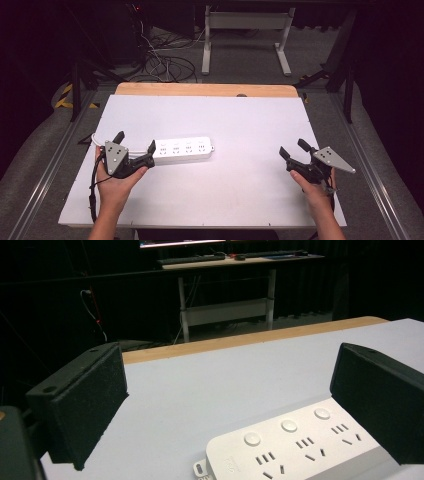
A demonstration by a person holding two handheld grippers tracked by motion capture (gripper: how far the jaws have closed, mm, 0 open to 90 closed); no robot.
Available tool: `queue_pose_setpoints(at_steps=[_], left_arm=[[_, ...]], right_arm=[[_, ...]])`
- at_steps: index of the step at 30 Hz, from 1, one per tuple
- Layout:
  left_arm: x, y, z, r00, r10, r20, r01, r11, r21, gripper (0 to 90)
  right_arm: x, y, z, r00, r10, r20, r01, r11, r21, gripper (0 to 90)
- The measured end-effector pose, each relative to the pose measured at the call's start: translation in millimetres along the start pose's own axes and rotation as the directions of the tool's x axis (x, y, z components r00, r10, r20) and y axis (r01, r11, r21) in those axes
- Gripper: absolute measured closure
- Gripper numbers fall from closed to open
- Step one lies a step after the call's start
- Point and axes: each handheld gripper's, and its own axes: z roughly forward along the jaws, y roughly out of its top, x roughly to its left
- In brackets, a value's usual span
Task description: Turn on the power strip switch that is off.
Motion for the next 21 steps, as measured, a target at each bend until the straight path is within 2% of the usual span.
queue_pose_setpoints(at_steps=[21], left_arm=[[3.4, -0.9, -1.0, 0.9999, -0.015, -0.003, 0.015, 0.9998, -0.01, 3.9]], right_arm=[[1.2, 1.0, -1.7, 1.0, -0.007, -0.003, 0.007, 1.0, -0.015, 21.9]])
